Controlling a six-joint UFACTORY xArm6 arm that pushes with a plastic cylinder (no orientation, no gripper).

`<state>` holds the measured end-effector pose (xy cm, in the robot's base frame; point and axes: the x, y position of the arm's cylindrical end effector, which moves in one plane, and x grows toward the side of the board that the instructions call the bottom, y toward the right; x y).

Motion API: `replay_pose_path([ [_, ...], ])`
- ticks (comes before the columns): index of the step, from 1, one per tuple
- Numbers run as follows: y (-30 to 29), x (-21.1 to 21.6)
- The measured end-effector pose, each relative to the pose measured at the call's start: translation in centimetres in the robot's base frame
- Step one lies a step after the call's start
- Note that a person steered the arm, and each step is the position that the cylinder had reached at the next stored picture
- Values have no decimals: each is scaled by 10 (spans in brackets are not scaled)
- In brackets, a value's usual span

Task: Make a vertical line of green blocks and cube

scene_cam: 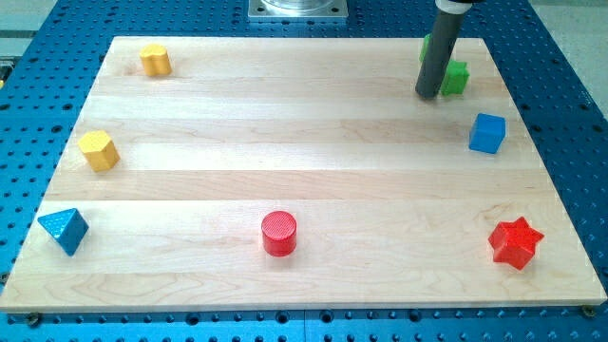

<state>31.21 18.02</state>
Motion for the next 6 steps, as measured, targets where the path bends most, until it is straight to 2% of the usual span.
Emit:
replay_pose_path([
  [1,-36,-70],
  [2,-15,-97],
  [4,18,-96],
  [6,20,-92],
])
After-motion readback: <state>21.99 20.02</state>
